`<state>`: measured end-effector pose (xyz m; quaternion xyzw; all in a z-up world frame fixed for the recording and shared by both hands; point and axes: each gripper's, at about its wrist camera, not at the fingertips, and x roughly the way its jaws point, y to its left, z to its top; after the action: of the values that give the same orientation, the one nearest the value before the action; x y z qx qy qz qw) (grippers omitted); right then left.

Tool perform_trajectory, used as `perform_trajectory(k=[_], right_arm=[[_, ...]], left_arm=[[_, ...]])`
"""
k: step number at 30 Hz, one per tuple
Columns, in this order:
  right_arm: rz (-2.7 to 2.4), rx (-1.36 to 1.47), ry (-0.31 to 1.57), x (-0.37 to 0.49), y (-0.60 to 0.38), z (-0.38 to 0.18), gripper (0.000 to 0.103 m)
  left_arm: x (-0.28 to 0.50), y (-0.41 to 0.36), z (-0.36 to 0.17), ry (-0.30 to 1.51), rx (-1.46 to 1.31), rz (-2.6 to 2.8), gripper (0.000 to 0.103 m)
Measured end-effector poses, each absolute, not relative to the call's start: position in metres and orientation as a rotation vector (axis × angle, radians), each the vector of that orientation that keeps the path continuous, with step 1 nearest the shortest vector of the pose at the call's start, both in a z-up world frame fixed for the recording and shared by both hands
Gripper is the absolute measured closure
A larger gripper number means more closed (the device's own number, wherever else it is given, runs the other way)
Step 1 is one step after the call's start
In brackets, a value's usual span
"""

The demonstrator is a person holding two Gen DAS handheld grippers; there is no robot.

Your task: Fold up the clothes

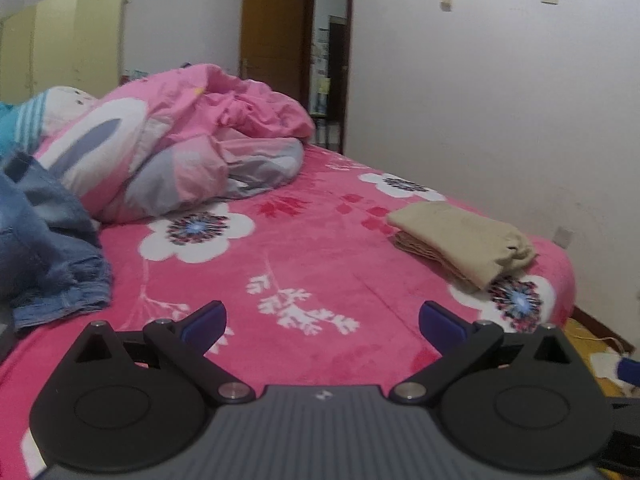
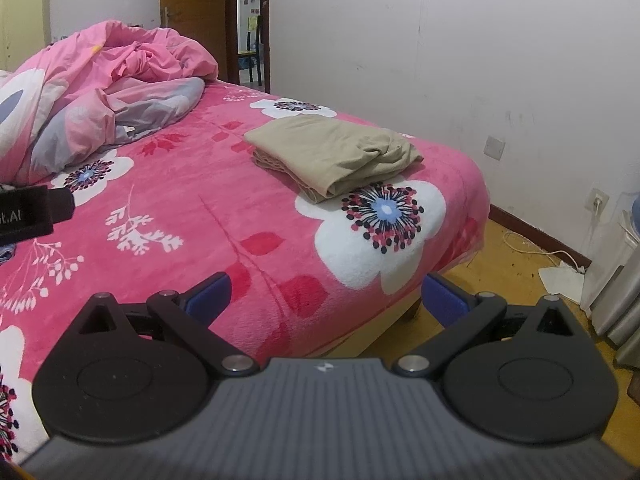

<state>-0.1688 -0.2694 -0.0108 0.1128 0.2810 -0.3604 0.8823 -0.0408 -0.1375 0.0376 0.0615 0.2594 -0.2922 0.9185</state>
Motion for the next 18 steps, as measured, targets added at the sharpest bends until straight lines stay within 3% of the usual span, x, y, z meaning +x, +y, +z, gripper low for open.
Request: perform_trajectory(k=[18], right_arm=[[-0.745, 0.264, 0.584, -0.1693, -0.2692, -0.0131, 0.001]], left_arm=[[-0.0403, -0.1325, 0.0428, 0.509, 0.121, -0.604, 0.0]])
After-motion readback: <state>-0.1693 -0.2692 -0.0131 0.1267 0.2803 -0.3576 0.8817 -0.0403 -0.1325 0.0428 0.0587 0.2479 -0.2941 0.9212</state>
